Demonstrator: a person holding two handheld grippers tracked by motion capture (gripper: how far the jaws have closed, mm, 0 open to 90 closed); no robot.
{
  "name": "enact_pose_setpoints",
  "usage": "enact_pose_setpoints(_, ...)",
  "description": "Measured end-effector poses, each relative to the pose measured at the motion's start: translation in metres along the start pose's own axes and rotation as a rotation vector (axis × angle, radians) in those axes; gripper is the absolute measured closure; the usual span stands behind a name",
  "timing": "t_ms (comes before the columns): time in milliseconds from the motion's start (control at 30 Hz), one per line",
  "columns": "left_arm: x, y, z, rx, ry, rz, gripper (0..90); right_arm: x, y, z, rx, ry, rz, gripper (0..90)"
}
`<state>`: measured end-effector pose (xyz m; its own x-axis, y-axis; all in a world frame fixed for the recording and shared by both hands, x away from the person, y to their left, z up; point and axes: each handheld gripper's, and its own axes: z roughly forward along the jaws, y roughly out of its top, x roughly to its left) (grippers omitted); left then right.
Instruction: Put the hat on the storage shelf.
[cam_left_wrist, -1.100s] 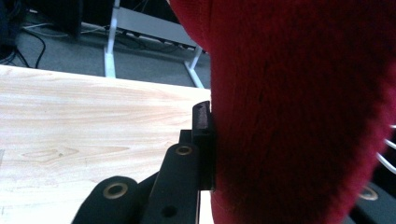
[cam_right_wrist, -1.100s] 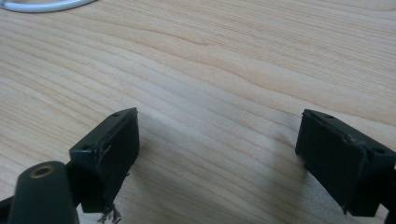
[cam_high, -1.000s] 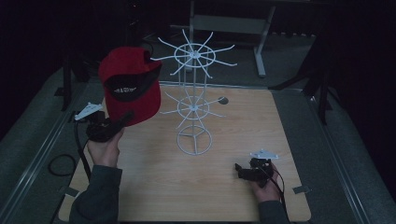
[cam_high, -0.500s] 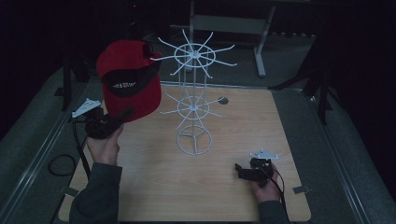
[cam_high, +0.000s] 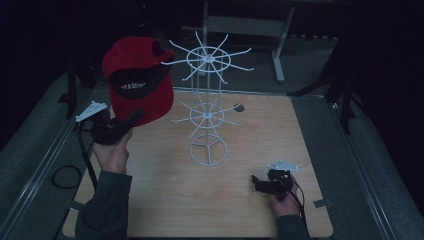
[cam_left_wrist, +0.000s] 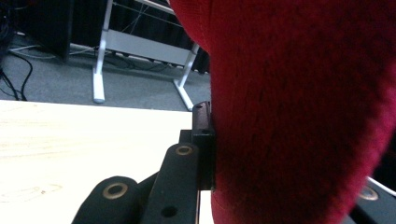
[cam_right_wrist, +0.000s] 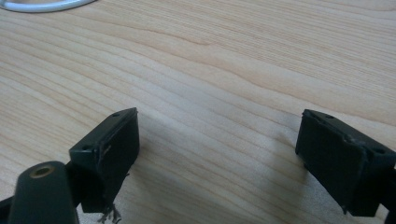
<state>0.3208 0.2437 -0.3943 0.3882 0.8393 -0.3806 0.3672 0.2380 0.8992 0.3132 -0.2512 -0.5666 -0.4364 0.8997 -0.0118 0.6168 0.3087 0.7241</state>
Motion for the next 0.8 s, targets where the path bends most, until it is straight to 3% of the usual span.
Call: enact_pose_setpoints(800, -0.008, 0.017, 0.000, -0.040, -0.021, 0.006, 84.6, 0.000, 0.000, 0.000, -0.001, 0.000, 0.000, 13.4)
